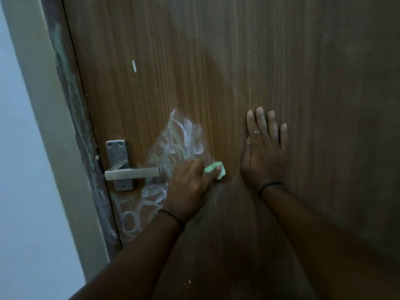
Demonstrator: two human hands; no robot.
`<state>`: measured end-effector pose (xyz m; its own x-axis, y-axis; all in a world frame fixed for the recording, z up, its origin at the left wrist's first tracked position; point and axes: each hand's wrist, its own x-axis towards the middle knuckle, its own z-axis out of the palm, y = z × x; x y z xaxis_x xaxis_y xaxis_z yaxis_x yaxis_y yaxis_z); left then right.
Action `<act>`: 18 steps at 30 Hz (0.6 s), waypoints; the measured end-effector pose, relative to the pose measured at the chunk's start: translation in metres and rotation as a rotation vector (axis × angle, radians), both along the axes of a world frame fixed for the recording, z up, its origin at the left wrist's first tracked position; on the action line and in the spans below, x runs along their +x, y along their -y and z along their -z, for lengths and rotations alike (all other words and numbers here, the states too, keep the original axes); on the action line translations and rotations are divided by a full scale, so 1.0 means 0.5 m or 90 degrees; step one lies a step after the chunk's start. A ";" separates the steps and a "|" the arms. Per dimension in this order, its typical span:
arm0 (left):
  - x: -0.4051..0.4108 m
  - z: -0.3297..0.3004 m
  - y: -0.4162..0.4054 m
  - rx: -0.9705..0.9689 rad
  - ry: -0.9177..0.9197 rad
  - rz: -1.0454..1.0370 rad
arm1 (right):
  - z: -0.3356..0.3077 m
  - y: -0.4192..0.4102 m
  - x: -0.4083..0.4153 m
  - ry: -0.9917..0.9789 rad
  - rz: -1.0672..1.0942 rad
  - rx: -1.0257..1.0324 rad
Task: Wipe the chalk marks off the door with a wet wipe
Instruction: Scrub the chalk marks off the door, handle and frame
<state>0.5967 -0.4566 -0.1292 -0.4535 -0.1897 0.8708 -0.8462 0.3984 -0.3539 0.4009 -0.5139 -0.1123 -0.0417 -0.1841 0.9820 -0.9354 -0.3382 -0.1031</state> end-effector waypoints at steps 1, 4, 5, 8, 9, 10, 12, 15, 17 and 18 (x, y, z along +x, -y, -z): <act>0.003 -0.020 0.001 -0.019 -0.023 -0.011 | -0.001 0.000 0.006 0.009 0.003 0.002; -0.004 -0.084 0.007 -0.058 -0.092 -0.013 | -0.010 0.000 0.048 0.052 0.037 0.013; -0.007 -0.098 0.009 -0.070 -0.102 -0.009 | -0.013 0.001 0.060 0.059 0.044 0.014; -0.003 -0.114 0.018 -0.092 -0.158 -0.008 | -0.018 0.014 0.068 0.046 0.040 0.002; -0.001 -0.110 0.022 -0.098 -0.187 -0.005 | -0.016 0.018 0.066 0.042 0.038 -0.005; -0.003 -0.099 0.025 -0.099 -0.214 -0.001 | -0.015 0.020 0.065 0.041 0.036 -0.012; -0.016 -0.059 0.024 -0.081 -0.228 -0.001 | -0.013 0.020 0.064 0.044 0.027 -0.018; -0.023 0.004 0.012 -0.056 -0.165 -0.011 | -0.013 0.014 0.063 0.042 0.009 -0.012; -0.013 -0.001 0.010 -0.056 -0.145 -0.010 | -0.014 0.011 0.062 0.040 0.009 -0.011; -0.011 -0.018 0.012 -0.066 -0.142 -0.017 | -0.015 0.009 0.061 0.040 0.007 -0.012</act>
<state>0.5913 -0.4625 -0.1200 -0.2443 -0.1036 0.9642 -0.9178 0.3456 -0.1954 0.4315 -0.5185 -0.1050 -0.1053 -0.1654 0.9806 -0.9312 -0.3298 -0.1556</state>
